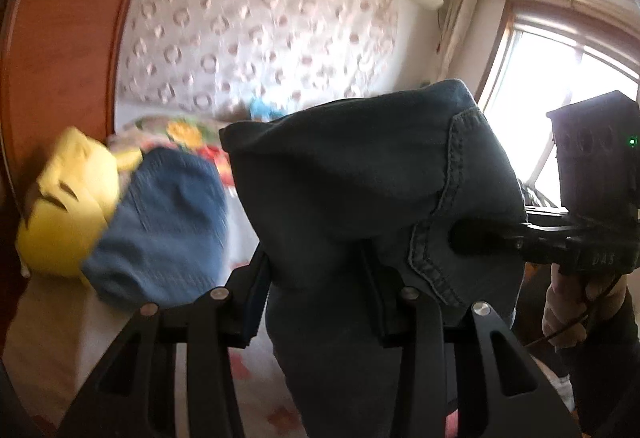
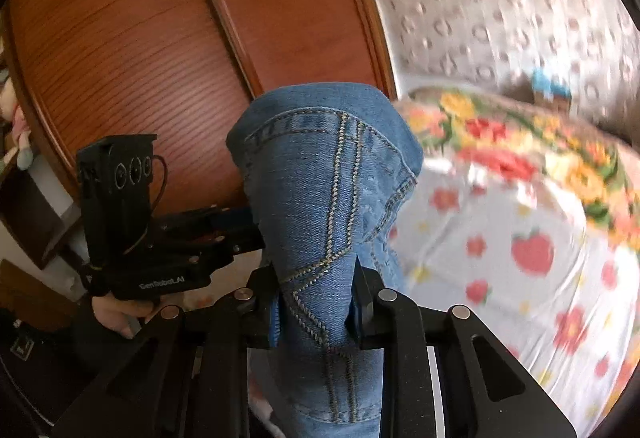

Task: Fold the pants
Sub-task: 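Lift the folded jeans with both grippers and carry them toward the stacked jeans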

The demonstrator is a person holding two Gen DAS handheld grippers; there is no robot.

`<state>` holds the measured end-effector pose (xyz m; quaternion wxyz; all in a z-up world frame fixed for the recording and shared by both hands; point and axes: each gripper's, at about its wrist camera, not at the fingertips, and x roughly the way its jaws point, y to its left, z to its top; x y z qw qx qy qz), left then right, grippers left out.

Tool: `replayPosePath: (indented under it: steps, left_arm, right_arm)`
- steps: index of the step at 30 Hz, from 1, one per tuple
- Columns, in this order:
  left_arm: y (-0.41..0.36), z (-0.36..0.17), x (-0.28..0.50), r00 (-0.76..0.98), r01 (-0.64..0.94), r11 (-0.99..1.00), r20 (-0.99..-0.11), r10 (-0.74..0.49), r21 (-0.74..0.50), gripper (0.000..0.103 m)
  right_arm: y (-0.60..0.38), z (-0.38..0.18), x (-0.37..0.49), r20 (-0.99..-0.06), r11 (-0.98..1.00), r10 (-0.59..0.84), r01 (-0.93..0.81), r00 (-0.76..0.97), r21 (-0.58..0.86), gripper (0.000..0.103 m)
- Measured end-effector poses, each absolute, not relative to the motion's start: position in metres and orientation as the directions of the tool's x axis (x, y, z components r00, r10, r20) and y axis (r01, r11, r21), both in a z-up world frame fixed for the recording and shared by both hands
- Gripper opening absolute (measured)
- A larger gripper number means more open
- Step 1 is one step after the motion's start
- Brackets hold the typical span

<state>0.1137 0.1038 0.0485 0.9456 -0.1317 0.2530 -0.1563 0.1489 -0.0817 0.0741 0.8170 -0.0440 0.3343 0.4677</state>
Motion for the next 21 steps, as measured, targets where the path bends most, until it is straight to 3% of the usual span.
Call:
replayPosePath:
  steps: [8,13,19,21]
  left_arm:
    - [0.187,0.089,0.135,0.912,0.094,0.957,-0.362,-0.193,-0.273,0.039]
    - [0.235,0.102,0.162,0.938,0.019,0.965,-0.329,-0.108,-0.261,0.039]
    - [0.261,0.094,0.21,0.935,-0.029,0.973,-0.349,-0.055,-0.231,0.041]
    - [0.258,0.071,0.237,0.908,-0.02,0.974,-0.412,-0.076,-0.224,0.041]
  right_arm:
    - [0.003,0.108,0.202,-0.519,0.476,0.802,-0.841,0.295,0.258,0.023]
    - [0.055,0.115,0.248,-0.441,0.371,0.877,-0.853,0.192,0.367,0.023]
    - [0.077,0.062,0.335,-0.314,0.303,0.941,-0.729,0.127,0.614,0.023]
    - [0.08,0.023,0.366,-0.366,0.371,0.918,-0.665,0.155,0.649,0.023]
